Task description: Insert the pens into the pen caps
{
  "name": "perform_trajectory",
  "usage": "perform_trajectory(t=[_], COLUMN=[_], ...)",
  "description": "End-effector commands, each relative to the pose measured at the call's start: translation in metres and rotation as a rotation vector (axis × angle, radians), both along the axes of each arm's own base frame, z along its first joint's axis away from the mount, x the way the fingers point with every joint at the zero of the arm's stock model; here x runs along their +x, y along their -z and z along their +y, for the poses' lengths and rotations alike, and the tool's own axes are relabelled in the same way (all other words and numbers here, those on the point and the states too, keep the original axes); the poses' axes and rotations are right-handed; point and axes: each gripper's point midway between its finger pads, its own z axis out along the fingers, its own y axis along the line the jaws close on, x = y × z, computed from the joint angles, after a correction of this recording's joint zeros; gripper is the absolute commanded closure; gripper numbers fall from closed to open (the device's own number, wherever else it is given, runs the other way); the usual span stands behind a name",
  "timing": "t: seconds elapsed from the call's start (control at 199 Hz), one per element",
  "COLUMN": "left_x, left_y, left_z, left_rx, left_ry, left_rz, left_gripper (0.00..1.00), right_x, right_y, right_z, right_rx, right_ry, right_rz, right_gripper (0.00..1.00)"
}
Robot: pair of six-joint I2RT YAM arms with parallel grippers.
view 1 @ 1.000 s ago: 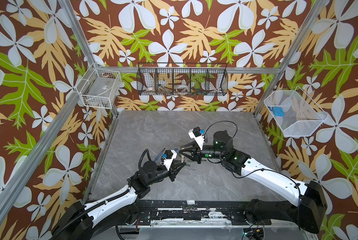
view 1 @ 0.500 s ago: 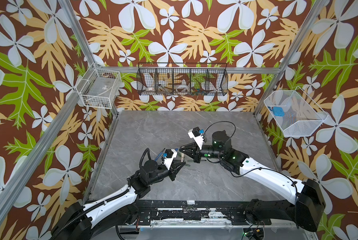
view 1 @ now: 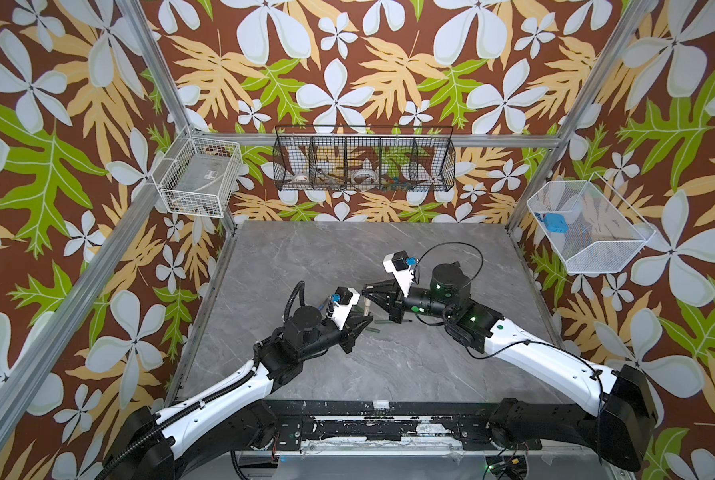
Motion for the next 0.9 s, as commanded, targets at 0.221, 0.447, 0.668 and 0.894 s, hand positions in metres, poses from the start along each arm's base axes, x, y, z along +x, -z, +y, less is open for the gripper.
perform_trajectory(t=[0.221,0.447,0.668,0.894], left_x=[0.023,0.031,0.048,0.059], left_y=[-0.097,-0.128,-0.152,-0.196], left_z=[0.034,0.042,0.051,0.073], left_rx=[-0.174,-0.241,-0.260,-0.385], left_ry=[-0.229,-0.250,-0.304,-0.346], left_rz=[-0.352,-0.390,-0.433,-0.531], left_gripper=[1.00,1.00,1.00,1.00], right_x=[-0.053,-0.055,-0.063,-0.069], right_y=[0.048,0.064,0.081,0.094], right_z=[-0.002,-0.002,-0.001,-0.005], right_rx=[-0.096,-0.131,-0.157,-0.177], right_ry=[-0.264,-0.276,-0.304,-0.307], right_rz=[0.199,0.240,0.294,0.341], right_gripper=[1.00,1.00,1.00,1.00])
